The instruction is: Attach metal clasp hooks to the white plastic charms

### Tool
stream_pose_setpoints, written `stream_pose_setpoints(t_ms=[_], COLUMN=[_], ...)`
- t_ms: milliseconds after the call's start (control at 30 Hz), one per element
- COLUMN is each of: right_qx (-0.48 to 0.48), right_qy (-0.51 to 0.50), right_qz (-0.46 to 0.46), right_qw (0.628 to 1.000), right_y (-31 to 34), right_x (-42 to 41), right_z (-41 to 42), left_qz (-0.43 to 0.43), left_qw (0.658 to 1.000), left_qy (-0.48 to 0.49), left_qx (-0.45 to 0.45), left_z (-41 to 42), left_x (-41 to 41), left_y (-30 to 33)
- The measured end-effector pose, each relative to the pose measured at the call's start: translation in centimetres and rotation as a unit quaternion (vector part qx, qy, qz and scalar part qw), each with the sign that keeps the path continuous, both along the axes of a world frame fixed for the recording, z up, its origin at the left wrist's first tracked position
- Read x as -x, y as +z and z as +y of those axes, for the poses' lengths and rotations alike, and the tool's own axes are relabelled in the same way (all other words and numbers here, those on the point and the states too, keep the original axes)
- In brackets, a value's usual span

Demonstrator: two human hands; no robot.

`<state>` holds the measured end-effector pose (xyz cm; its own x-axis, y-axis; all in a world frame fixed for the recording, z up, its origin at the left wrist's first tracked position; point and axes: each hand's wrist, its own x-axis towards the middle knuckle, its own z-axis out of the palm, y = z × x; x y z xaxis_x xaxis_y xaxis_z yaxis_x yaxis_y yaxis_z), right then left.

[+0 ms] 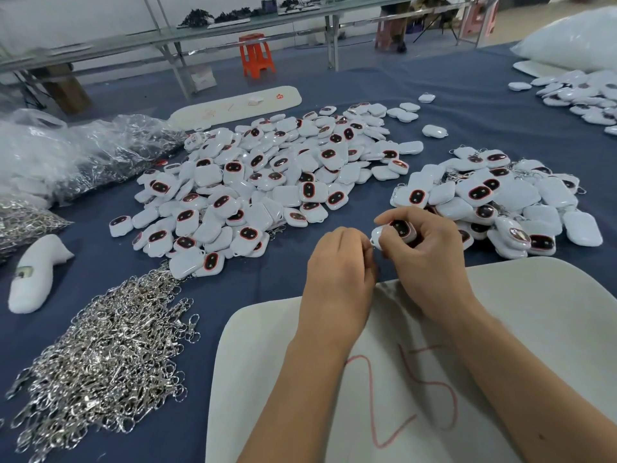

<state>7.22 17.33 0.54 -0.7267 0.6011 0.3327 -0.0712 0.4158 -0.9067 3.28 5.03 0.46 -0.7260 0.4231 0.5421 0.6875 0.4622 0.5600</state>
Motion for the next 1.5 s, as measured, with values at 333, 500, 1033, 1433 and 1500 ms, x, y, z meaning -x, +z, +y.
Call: stream_pose_setpoints(t_ms=[333,500,1033,1433,1500], right_qx=[-0.123,-0.047,0.119,0.025,0.124], right_qy=[0.056,0.076,0.119,0.155,0.166], right_qz=[0.008,0.021,0.02,0.008,0.024], right_qw=[0.991,0.996,0.985,0.988,0.978], right_y=[-0.1,-0.4,-0.6,-0.8,-0.7], right_x=[-0.2,-0.2,-0.1,-0.1,-0.1], right_z=[0.2,0.4,0.8,1.0,1.0], left_qz=[-0.13,-0.105,-0.097,-0.156,-0.155], left_qw=[0.991,0.994,0.99,0.983,0.98], left_qy=[0.013,-0.027,-0.067,-0.044,-0.048], left_qx=[0.01,-0.03,-0.076,-0.084,-0.115], left_z=[-0.3,-0.8,-1.8,-2.2,-2.0], left_x=[0.3,0.7,2.2,2.3,2.1], left_y=[-0.6,-0.6,-1.0,-1.0,-0.7])
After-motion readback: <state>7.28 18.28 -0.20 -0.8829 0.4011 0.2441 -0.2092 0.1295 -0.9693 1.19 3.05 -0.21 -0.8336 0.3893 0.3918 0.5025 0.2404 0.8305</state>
